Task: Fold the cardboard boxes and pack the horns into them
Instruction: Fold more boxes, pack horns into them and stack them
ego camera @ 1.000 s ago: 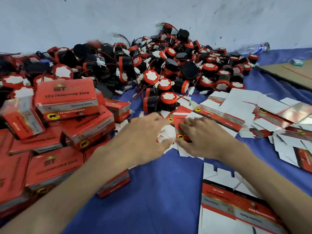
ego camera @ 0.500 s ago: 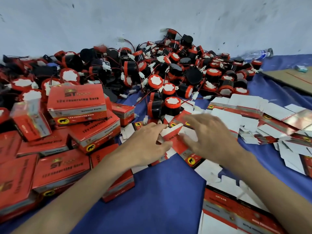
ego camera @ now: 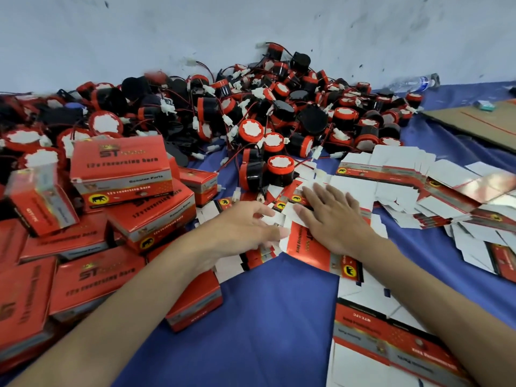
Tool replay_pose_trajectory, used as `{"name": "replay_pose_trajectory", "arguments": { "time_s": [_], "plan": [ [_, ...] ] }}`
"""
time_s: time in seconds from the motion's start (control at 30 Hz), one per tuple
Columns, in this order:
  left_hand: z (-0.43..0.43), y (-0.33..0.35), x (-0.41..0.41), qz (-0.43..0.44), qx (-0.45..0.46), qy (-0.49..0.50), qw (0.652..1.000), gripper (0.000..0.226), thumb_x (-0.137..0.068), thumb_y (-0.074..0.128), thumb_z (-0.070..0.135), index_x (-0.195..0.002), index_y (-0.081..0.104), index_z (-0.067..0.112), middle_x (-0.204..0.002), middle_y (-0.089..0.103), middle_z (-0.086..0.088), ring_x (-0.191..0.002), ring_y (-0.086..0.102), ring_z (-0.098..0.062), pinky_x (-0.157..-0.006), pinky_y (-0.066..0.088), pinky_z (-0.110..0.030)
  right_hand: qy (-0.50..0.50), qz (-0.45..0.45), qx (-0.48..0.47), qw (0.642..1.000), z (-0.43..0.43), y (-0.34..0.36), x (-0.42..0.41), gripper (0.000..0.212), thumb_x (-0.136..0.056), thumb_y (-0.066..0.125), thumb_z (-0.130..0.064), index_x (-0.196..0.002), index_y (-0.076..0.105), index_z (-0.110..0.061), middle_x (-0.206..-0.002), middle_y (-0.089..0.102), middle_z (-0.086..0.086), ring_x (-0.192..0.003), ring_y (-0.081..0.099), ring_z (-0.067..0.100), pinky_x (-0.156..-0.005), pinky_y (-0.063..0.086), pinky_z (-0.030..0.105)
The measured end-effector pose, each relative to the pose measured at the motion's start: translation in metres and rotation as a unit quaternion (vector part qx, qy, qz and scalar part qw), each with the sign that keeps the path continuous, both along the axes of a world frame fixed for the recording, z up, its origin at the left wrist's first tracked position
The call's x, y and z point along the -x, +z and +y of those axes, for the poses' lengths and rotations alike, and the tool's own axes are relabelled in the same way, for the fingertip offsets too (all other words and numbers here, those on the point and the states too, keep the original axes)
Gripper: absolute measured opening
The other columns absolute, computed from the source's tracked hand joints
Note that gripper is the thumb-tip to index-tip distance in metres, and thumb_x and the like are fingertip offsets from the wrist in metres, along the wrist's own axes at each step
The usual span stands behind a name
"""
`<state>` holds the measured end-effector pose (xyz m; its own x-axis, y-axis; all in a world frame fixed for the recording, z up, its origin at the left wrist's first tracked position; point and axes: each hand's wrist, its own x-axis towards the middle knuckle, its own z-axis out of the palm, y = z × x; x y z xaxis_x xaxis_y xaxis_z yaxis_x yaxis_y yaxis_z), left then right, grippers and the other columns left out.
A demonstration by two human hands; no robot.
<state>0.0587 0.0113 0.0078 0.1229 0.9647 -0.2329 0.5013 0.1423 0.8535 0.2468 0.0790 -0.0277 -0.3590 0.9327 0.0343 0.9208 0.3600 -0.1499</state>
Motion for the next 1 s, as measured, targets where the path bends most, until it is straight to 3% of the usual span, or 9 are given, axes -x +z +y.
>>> {"name": "replay_pose_trajectory", "arguments": {
  "time_s": [0.07,0.2,0.37,0.5,0.63,0.73,0.8,0.9,1.0],
  "plan": [
    [-0.001,0.001,-0.001,-0.005,0.007,-0.020,1.000,0.036,-0.085,0.069,0.036,-0.117,0.055,0.025,-0.072,0.072,0.015,-0.059,0.061,0.009,-0.050,0.040,-0.003,-0.011,0.035,-0.003,0.999,-0.001,-0.001,0.004,0.063,-0.097,0.017,-0.056,-0.152,0.014,-0.026,-0.160,0.013,0.002,-0.148,0.005,0.021,-0.117,0.002,0.049],
    [-0.005,0.002,-0.003,-0.007,0.024,-0.100,0.995,0.035,-0.083,0.073,0.025,-0.111,0.053,0.025,-0.078,0.075,0.008,-0.069,0.065,0.003,-0.068,0.046,-0.010,-0.036,0.068,-0.010,0.997,-0.005,-0.002,0.012,0.065,-0.096,0.020,-0.058,-0.153,0.009,-0.027,-0.162,0.006,0.004,-0.148,0.002,0.022,-0.116,0.001,0.053],
    [-0.003,0.002,-0.007,-0.037,0.015,-0.094,0.995,0.025,-0.081,0.075,0.023,-0.101,0.061,0.018,-0.083,0.076,0.003,-0.077,0.068,-0.004,-0.071,0.050,-0.018,-0.057,0.146,-0.018,0.987,-0.007,0.003,0.018,0.064,-0.099,0.025,-0.052,-0.153,0.004,-0.025,-0.162,0.002,0.001,-0.148,-0.002,0.020,-0.117,0.003,0.054],
    [-0.005,0.004,-0.012,-0.057,-0.002,-0.102,0.993,0.023,-0.081,0.074,0.021,-0.098,0.060,0.014,-0.087,0.076,-0.001,-0.088,0.071,-0.012,-0.084,0.053,-0.026,-0.053,0.196,-0.027,0.979,-0.011,0.005,0.024,0.062,-0.100,0.027,-0.048,-0.153,0.006,-0.024,-0.161,0.006,-0.001,-0.147,0.000,0.017,-0.117,0.005,0.049],
    [-0.006,0.005,-0.013,-0.045,-0.037,-0.068,0.996,0.026,-0.078,0.078,0.018,-0.093,0.057,0.017,-0.078,0.076,0.003,-0.069,0.067,0.000,-0.067,0.050,-0.012,-0.012,0.266,-0.022,0.964,-0.019,0.006,0.029,0.057,-0.101,0.024,-0.047,-0.153,0.009,-0.030,-0.160,0.011,-0.006,-0.145,0.004,0.011,-0.117,0.006,0.045],
    [-0.006,0.003,-0.011,-0.027,-0.043,-0.030,0.998,0.027,-0.077,0.077,0.007,-0.090,0.055,0.017,-0.075,0.075,0.002,-0.063,0.066,-0.002,-0.064,0.052,-0.013,0.035,0.283,-0.022,0.958,-0.025,0.009,0.033,0.053,-0.101,0.018,-0.050,-0.151,0.015,-0.033,-0.158,0.018,-0.008,-0.142,0.009,0.003,-0.116,0.005,0.041],
    [-0.003,0.002,-0.008,-0.026,-0.058,0.030,0.998,0.026,-0.078,0.074,0.002,-0.085,0.055,0.018,-0.071,0.074,0.005,-0.065,0.066,-0.003,-0.065,0.051,-0.015,0.096,0.233,-0.024,0.967,-0.025,0.015,0.028,0.056,-0.096,0.011,-0.053,-0.148,0.028,-0.037,-0.154,0.027,-0.013,-0.139,0.015,-0.001,-0.114,0.001,0.041],
    [0.000,0.001,-0.005,-0.015,-0.111,0.143,0.983,0.018,-0.085,0.065,0.011,-0.083,0.052,0.023,-0.078,0.069,0.007,-0.077,0.063,-0.012,-0.074,0.049,-0.030,0.160,0.021,-0.050,0.986,-0.012,0.023,0.006,0.058,-0.096,0.003,-0.058,-0.144,0.033,-0.044,-0.156,0.023,-0.016,-0.142,0.016,0.002,-0.113,-0.002,0.048],
    [-0.001,0.003,-0.005,-0.043,-0.181,0.221,0.957,0.012,-0.093,0.056,0.023,-0.086,0.049,0.029,-0.086,0.061,0.005,-0.076,0.056,-0.013,-0.069,0.045,-0.033,0.021,-0.055,-0.093,0.994,0.003,0.022,-0.013,0.051,-0.099,0.014,-0.050,-0.145,0.031,-0.038,-0.156,0.025,-0.008,-0.144,0.019,0.012,-0.113,0.000,0.053]
  ]
}}
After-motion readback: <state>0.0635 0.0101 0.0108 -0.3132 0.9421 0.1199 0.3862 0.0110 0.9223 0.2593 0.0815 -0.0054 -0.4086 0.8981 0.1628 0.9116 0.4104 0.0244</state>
